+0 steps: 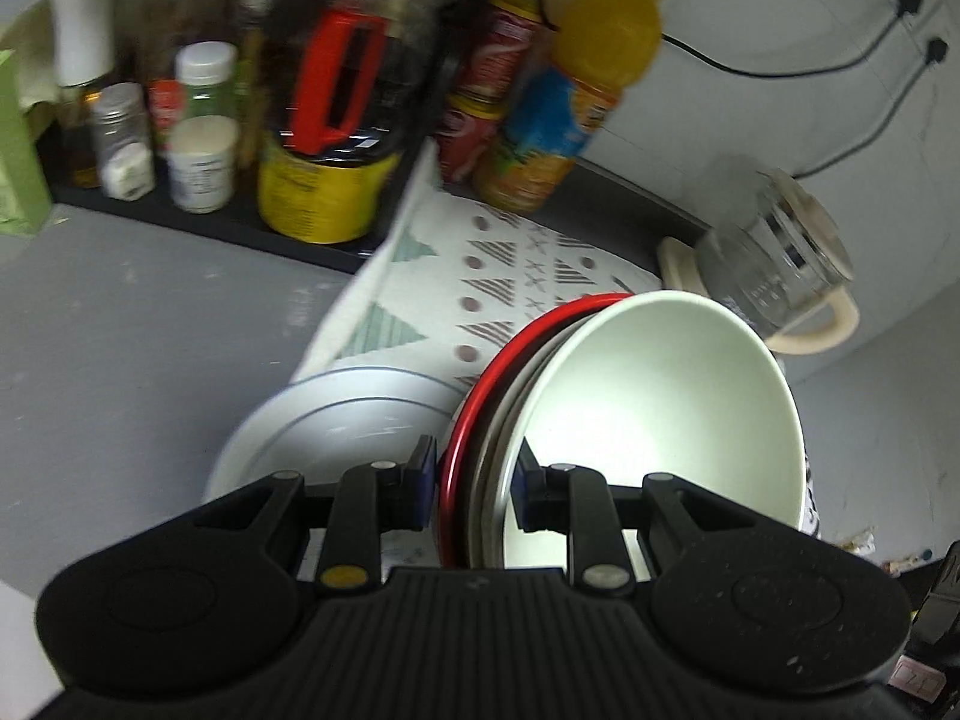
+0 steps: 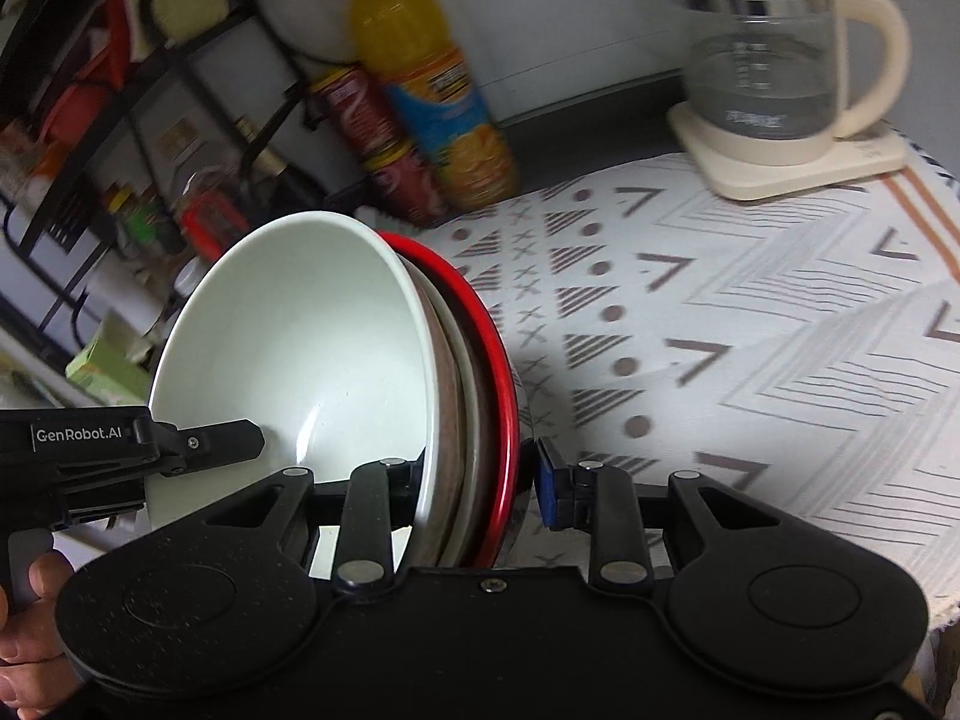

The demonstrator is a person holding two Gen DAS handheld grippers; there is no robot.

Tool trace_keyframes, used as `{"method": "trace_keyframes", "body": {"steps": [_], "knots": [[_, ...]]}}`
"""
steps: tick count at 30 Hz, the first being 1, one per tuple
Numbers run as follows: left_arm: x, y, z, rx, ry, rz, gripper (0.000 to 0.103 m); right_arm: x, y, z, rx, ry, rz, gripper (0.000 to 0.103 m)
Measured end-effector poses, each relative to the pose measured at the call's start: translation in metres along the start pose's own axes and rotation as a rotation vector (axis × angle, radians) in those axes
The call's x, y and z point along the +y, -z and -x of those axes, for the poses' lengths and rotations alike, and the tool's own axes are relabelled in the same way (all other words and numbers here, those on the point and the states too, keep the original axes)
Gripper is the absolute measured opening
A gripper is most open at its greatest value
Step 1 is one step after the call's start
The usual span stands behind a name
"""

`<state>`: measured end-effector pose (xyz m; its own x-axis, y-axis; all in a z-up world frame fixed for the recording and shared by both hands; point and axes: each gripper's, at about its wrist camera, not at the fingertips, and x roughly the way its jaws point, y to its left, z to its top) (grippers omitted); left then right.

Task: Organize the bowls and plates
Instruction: 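Lift the bowl stack with both grippers over the plate stack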

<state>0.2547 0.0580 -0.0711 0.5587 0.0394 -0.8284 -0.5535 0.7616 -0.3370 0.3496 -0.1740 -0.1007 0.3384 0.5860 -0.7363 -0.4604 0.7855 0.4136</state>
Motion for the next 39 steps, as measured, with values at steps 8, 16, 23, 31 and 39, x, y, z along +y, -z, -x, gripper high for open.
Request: {"method": "trace_keyframes", "body": {"steps": [8,16,23,31,39], "knots": [[0.034,0.007,0.012,-0.012,-0.048,0.071,0.023,0.025,0.004,-0.018,0.051,-0.033,0.055,0.029],[0.057,0.017,0.011,0.006,-0.085,0.119,0.023,0.034,0.012,-0.033,0.111,-0.04,0.086,0.029],[0.071,0.026,0.004,0.042,-0.092,0.157,0.023,0.035,0.021,-0.041,0.151,-0.033,0.094,0.029],[0.074,0.03,-0.001,0.049,-0.099,0.168,0.023,0.032,0.026,-0.048,0.176,-0.017,0.067,0.029],[0.073,0.028,-0.007,0.07,-0.089,0.157,0.023,0.036,0.025,-0.052,0.165,0.02,0.064,0.032]]}}
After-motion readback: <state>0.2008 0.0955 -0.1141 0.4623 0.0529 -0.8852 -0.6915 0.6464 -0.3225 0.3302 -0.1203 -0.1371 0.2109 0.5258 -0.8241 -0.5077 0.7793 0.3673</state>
